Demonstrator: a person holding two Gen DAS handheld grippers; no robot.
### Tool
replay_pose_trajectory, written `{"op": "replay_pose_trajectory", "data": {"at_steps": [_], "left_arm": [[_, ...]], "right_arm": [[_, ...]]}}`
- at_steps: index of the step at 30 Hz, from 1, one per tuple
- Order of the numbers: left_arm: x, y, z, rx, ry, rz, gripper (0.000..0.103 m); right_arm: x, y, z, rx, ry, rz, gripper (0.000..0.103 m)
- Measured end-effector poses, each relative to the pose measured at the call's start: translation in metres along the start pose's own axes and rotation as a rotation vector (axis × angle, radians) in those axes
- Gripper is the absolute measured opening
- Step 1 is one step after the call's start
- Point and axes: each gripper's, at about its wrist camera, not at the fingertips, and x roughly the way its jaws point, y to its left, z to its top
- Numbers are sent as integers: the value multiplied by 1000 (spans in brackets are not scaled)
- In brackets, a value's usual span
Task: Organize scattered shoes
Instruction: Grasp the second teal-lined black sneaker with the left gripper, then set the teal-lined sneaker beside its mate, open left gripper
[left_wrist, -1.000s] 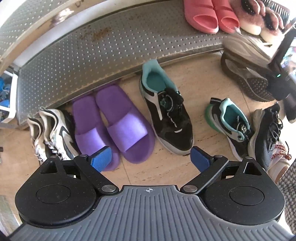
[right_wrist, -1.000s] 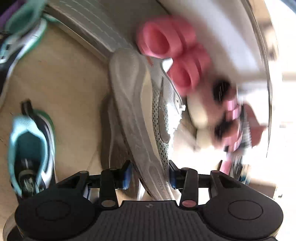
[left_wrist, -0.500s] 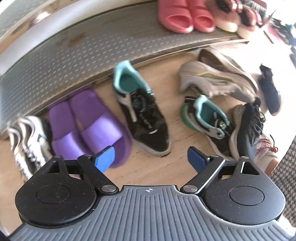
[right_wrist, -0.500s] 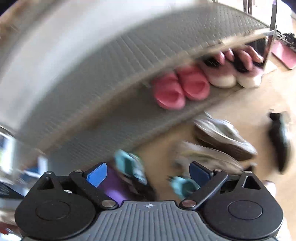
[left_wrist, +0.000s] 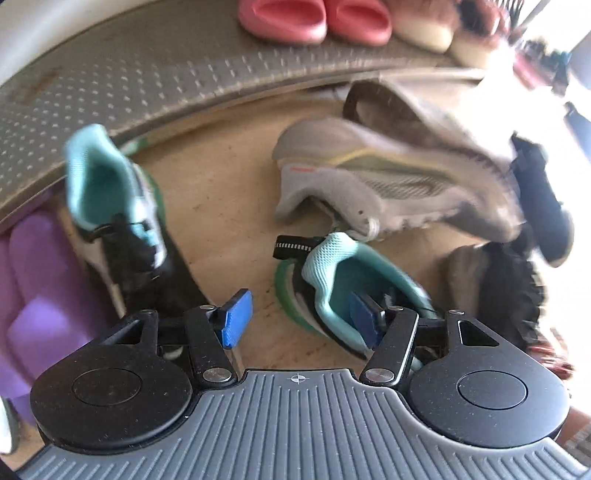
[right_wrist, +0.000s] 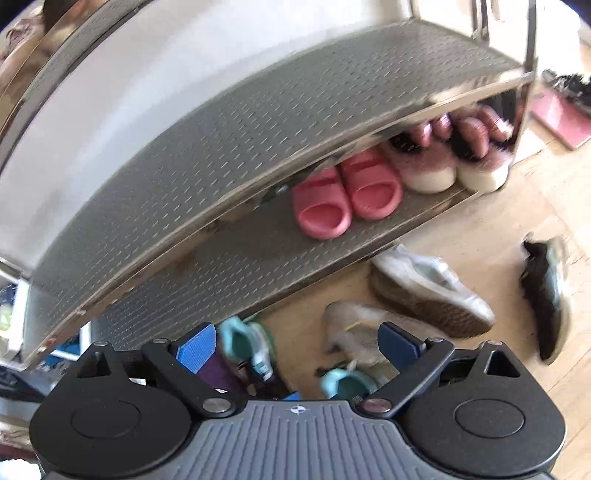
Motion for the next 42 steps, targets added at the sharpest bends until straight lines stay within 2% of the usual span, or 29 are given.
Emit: {"op": "replay_pose_trajectory", "data": {"at_steps": [2,4,5,6,10,13,17,19,20,22,24,25,29,30,31,33,34,36,37,39,40,41,42], "left_arm": [[18,-7,6,27,14,24,44],[37,-15,12,54,29,47,34],[46,-18,15,67,36,59,23],[55,-22,18,81,43,71,20],[37,-30,15,132,0,118,20],[13,-22,15,176,-73,182,21],[-6,-3,34,169,-143,248,21],[-5,8,55,176,-161,283,21],[0,12,69,173,-143,284,22],[2,24,84,134,-85,304,33],[-6,34,92,114,-51,312,55],[-16,38,91,115,-47,309,57],[-70,40,72,225,-109,359,65],[-98,47,66,245,-138,364,69],[-121,55,61,240,-152,360,70],[-165,69,49,180,-152,359,84],[-186,75,41,143,-147,359,87],[-211,79,29,106,-142,352,90],[-237,87,9,52,-138,326,91],[-251,96,-13,-22,-143,279,93],[-249,97,-14,-27,-139,281,93],[-246,99,-15,-31,-135,284,93],[-244,100,-16,-35,-131,287,91]], "right_arm": [[-4,-5,4,-23,-30,-23,96],[-6,-7,4,-31,-39,-24,96],[-7,-9,4,-35,-43,-24,96],[-7,-9,4,-42,-41,-19,96],[1,-8,-1,-79,-8,4,96],[4,-6,-5,-102,14,13,96],[5,-6,-7,-124,13,7,96],[3,-7,-6,-123,1,4,96],[2,-8,-5,-121,-5,2,96],[1,-8,-5,-123,-12,-6,96],[2,-6,-6,-131,-15,-12,96],[3,-5,-7,-137,-12,-19,96],[12,-1,-8,-153,-3,-43,96],[15,1,-8,-160,-1,-49,96],[19,4,-10,-169,3,-57,96],[27,11,-14,-195,13,-70,96],[34,16,-19,-224,30,-70,96],[46,23,-26,-271,61,-67,96],[57,27,-33,-311,92,-68,96],[76,31,-43,-370,144,-81,96],[86,31,-49,-396,169,-93,95],[97,31,-55,-424,195,-107,93],[111,29,-63,-458,231,-117,84]]}}
